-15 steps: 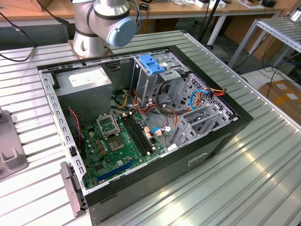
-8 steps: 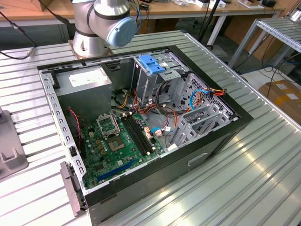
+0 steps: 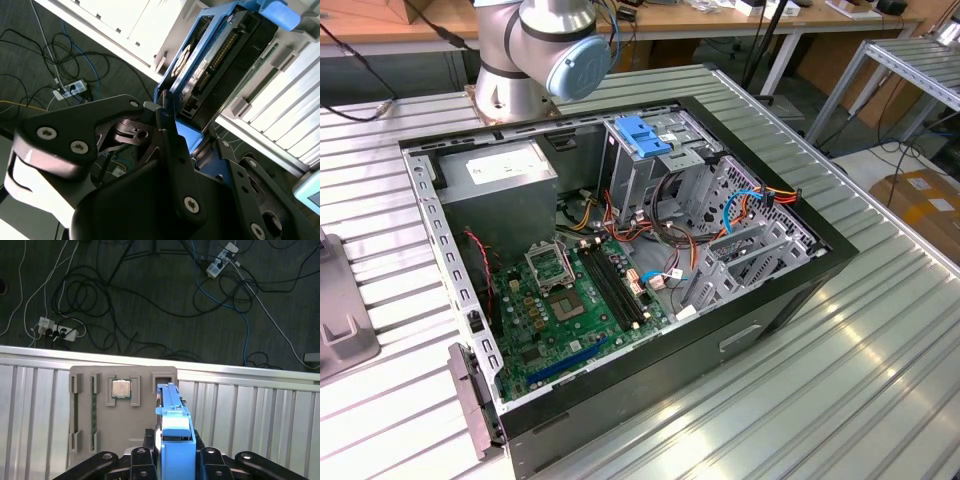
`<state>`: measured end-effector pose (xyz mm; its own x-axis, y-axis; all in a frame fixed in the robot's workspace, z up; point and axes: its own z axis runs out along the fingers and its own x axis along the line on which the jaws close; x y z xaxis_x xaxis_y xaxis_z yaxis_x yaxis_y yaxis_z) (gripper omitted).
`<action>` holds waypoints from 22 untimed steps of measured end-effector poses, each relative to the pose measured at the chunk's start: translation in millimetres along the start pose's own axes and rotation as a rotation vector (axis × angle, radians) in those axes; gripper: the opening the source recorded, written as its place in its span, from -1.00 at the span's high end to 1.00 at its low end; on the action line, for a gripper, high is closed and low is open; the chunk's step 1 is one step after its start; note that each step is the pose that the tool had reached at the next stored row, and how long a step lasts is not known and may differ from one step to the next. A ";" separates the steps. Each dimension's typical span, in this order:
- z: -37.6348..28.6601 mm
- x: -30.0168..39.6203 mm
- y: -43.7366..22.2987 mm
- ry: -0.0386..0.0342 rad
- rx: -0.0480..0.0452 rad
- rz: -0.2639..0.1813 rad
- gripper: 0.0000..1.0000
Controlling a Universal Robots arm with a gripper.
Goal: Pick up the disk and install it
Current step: 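Pick up the disk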
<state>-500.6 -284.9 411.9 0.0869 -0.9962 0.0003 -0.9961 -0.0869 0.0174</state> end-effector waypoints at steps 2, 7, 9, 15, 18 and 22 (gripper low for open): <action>-3.5 0.0 0.1 0.0001 -0.0001 0.000 0.26; -14.2 0.0 0.2 0.0000 0.0000 0.000 0.26; -17.5 0.0 0.3 0.0000 0.0000 0.000 0.26; -28.8 0.0 0.5 0.0000 0.0000 0.000 0.26; -33.6 0.0 0.6 0.0000 0.0000 0.000 0.26; -41.8 0.0 0.7 0.0000 -0.0001 0.000 0.26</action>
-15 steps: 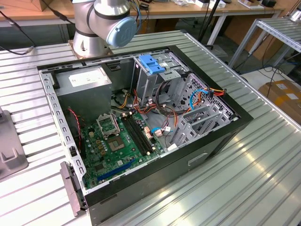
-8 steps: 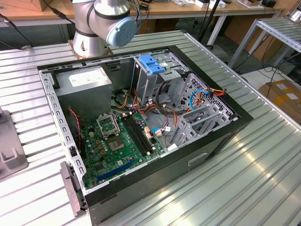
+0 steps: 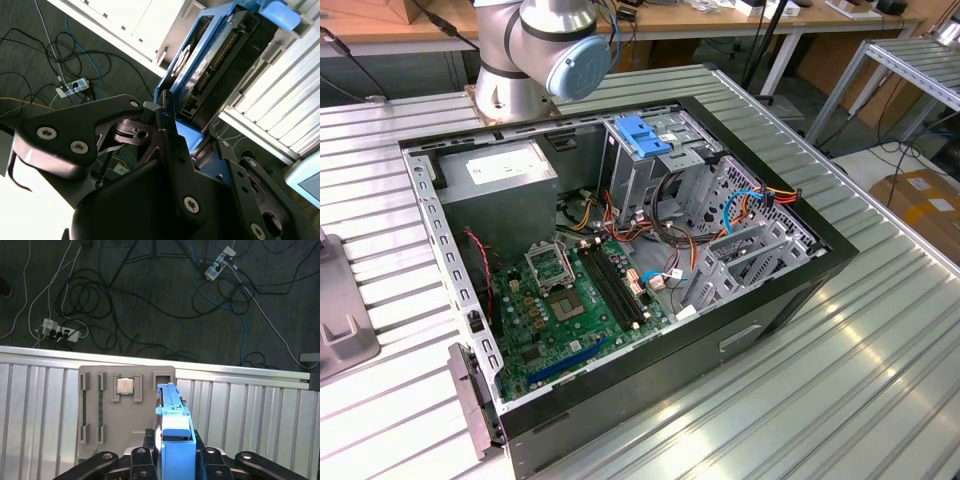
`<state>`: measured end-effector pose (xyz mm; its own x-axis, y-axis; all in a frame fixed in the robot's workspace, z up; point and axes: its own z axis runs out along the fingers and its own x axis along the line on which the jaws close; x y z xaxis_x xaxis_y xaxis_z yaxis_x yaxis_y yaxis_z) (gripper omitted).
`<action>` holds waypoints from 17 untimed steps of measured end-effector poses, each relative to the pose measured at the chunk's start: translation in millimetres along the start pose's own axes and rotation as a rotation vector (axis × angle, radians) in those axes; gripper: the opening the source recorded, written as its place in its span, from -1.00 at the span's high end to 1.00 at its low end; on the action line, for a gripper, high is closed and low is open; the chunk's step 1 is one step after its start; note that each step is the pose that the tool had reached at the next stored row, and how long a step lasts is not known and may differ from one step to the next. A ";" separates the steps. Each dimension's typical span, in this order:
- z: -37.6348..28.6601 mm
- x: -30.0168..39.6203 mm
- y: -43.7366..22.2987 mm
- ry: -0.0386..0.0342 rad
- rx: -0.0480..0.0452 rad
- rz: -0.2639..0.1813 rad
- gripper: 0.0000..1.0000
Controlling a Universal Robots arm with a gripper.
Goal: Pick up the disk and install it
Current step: 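Pick up the disk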
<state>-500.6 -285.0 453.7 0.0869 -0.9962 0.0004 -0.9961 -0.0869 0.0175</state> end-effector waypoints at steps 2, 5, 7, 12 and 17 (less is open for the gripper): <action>-5.9 0.0 0.1 0.0000 0.0000 0.000 0.26; -14.2 0.0 0.3 0.0000 0.0002 0.000 0.26; -18.3 0.0 0.3 0.0000 0.0001 0.000 0.26; -27.5 0.0 0.5 -0.0001 0.0000 0.000 0.26; -28.3 0.0 0.5 -0.0004 0.0001 0.000 0.26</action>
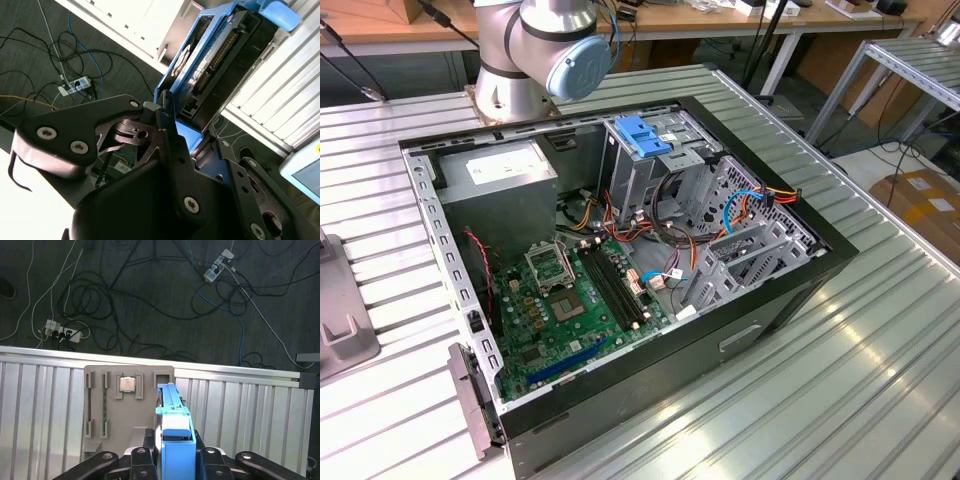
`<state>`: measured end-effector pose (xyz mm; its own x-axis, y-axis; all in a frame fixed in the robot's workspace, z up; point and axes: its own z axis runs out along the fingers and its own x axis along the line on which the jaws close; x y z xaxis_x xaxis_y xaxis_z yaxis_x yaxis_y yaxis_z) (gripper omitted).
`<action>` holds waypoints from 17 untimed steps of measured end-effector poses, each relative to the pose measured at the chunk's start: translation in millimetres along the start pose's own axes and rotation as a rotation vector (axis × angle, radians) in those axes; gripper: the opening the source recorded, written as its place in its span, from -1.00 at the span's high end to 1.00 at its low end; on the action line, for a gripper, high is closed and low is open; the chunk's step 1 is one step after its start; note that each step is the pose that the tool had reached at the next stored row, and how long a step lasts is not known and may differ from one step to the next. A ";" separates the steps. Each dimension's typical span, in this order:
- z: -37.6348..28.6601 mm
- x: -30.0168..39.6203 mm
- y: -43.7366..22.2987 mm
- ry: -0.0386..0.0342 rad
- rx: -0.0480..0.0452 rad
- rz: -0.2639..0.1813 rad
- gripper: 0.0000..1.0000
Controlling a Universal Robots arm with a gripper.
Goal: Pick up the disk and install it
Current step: 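Pick up the disk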
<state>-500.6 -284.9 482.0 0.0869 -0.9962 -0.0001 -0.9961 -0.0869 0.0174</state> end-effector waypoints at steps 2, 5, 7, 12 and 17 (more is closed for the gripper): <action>-0.1 0.1 0.0 0.0000 -0.0001 0.000 0.26; 0.0 2.6 0.1 0.0000 0.0000 0.000 0.26; 0.0 5.3 -0.8 0.0000 0.0000 0.000 0.26; -0.1 13.3 -7.4 -0.0001 -0.0010 0.000 0.26; -0.4 22.3 -21.4 -0.0005 -0.0049 0.000 0.26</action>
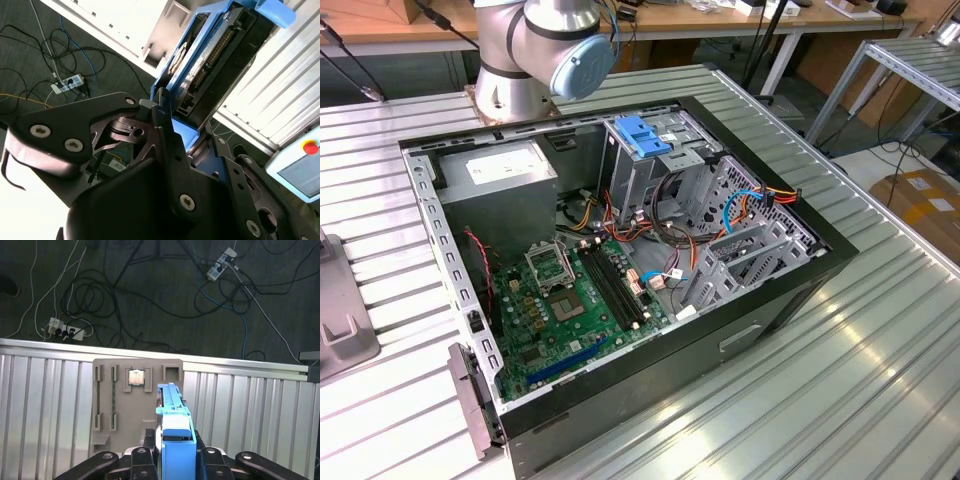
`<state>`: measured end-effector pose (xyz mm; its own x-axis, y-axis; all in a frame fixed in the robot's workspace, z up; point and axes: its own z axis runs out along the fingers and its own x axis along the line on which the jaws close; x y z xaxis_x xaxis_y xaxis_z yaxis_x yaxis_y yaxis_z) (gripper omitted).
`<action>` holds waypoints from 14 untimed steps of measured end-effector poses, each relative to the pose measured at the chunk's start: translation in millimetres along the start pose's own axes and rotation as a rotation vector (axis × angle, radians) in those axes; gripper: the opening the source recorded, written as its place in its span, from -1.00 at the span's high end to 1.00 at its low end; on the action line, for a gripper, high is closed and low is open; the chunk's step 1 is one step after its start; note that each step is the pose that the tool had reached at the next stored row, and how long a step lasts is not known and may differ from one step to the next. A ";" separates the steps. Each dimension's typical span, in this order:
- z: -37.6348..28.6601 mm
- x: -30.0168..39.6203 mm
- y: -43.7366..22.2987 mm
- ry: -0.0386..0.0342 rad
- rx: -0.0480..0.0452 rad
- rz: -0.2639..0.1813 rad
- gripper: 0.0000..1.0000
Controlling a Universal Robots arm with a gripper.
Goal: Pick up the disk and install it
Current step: 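Pick up the disk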
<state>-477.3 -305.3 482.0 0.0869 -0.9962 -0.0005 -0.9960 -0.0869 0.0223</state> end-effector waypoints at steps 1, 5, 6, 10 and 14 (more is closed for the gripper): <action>0.0 1.4 -1.7 0.0000 -0.0006 0.000 0.26; -0.1 10.1 -9.5 -0.0003 -0.0036 0.000 0.26; -0.2 12.6 -11.0 -0.0004 -0.0043 0.000 0.26; -0.5 22.0 -15.9 -0.0006 -0.0073 0.000 0.26; -0.8 33.0 -21.6 -0.0010 -0.0114 0.000 0.26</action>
<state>-452.9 -336.4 482.4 0.0868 -0.9962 -0.0015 -0.9957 -0.0868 0.0336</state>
